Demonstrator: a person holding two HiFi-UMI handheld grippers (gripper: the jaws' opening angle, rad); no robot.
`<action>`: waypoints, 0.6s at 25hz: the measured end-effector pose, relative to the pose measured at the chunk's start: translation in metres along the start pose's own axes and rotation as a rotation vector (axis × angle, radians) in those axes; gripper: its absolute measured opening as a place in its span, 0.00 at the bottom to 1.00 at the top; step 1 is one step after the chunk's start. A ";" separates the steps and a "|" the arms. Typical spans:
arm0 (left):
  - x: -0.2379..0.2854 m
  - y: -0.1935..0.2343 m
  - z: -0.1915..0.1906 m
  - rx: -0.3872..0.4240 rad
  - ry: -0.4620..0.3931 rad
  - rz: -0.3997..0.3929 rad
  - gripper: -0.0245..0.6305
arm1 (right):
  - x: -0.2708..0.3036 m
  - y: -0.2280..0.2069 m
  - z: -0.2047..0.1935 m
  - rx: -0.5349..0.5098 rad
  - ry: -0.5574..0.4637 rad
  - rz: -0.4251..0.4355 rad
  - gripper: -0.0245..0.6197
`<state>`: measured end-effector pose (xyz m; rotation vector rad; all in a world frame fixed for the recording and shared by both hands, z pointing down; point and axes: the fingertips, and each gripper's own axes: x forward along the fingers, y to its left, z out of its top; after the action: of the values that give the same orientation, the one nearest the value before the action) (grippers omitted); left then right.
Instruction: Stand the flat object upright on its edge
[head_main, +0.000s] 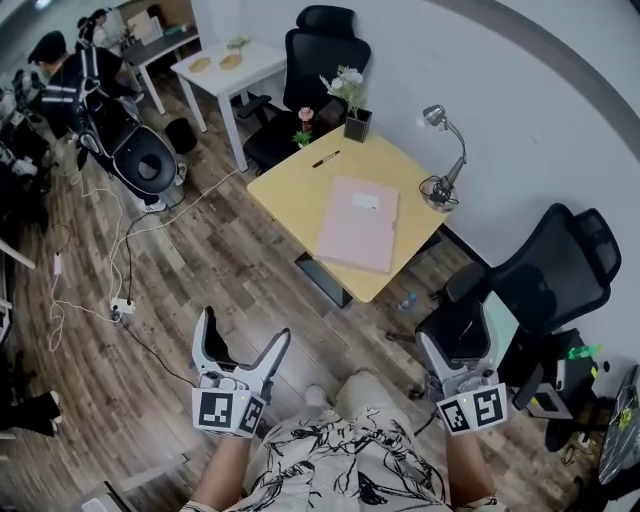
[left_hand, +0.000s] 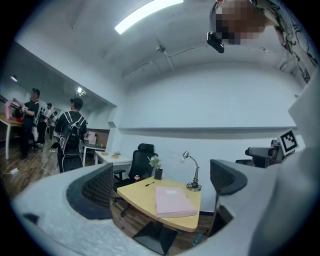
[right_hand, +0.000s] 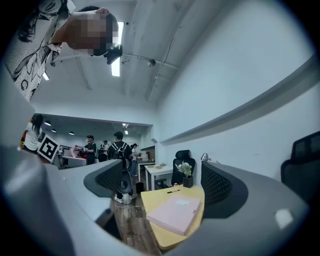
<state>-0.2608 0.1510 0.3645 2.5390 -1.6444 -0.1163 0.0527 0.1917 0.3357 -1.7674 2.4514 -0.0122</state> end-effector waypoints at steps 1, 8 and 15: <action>0.003 -0.001 -0.003 -0.003 0.010 -0.008 0.94 | 0.001 -0.003 -0.001 0.005 0.001 -0.008 0.79; 0.036 -0.005 -0.011 -0.001 0.026 -0.036 0.94 | 0.014 -0.021 -0.009 0.008 0.010 -0.032 0.79; 0.077 -0.005 -0.005 0.005 0.014 -0.029 0.95 | 0.046 -0.051 -0.002 0.003 -0.009 -0.032 0.79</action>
<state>-0.2244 0.0827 0.3687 2.5619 -1.6049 -0.0968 0.0866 0.1312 0.3371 -1.8016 2.4149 -0.0107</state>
